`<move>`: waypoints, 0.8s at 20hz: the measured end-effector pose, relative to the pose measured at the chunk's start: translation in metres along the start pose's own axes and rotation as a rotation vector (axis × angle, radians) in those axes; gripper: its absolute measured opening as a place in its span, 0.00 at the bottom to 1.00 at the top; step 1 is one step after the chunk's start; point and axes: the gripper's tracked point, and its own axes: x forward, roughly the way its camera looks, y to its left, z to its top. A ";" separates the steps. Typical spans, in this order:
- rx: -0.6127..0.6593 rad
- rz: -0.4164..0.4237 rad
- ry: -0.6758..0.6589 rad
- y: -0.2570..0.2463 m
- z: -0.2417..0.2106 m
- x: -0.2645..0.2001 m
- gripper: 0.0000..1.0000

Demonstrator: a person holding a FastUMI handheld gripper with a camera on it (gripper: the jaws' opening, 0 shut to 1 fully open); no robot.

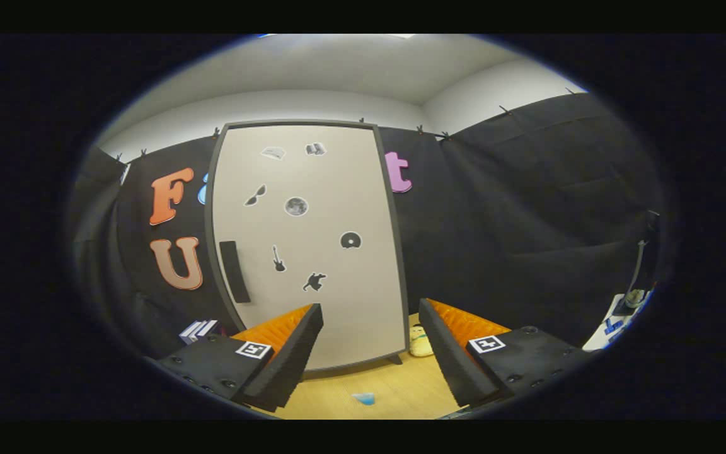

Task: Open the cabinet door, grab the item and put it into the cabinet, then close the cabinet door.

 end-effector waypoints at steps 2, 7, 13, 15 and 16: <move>-0.029 0.040 0.008 0.022 0.004 0.013 0.98; -0.076 0.135 0.031 0.082 0.009 0.045 0.98; -0.077 0.249 0.074 0.148 0.004 0.082 0.98; -0.089 0.285 0.093 0.168 0.000 0.094 0.98; -0.095 0.292 0.098 0.174 -0.003 0.103 0.98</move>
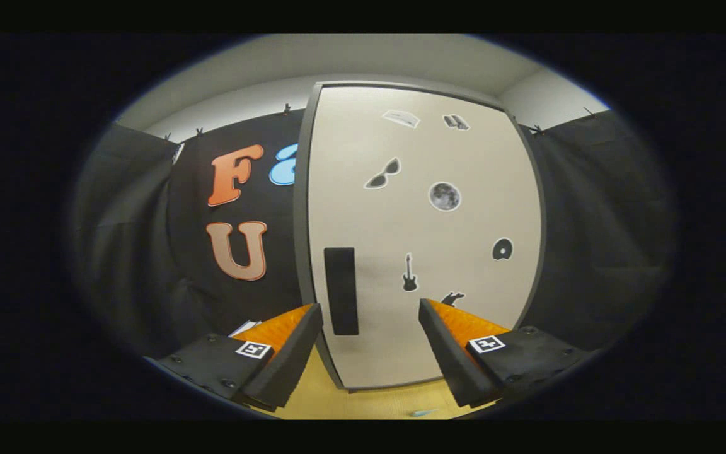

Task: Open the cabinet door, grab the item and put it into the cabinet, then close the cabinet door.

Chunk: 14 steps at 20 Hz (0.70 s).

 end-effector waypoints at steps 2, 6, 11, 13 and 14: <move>-0.012 -0.013 0.023 0.003 -0.005 0.021 0.98; -0.005 0.020 0.092 0.013 -0.021 0.053 0.92; 0.001 0.032 0.122 0.019 -0.029 0.065 0.54; 0.001 0.012 0.126 0.014 -0.030 0.066 0.40; 0.007 0.017 0.122 0.015 -0.031 0.067 0.40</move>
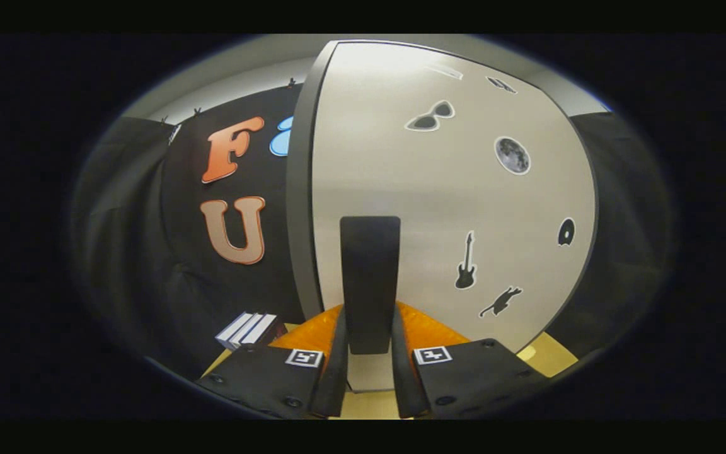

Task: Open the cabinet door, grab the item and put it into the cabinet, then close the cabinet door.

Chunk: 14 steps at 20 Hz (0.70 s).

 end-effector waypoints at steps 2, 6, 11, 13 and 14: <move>-0.005 0.010 -0.001 -0.001 -0.001 -0.004 0.39; -0.027 0.030 -0.008 -0.001 -0.003 -0.007 0.31; 0.001 0.008 -0.030 -0.007 -0.001 -0.032 0.25; -0.006 -0.012 -0.040 -0.016 -0.003 -0.052 0.25; -0.012 -0.019 -0.041 -0.022 -0.005 -0.063 0.25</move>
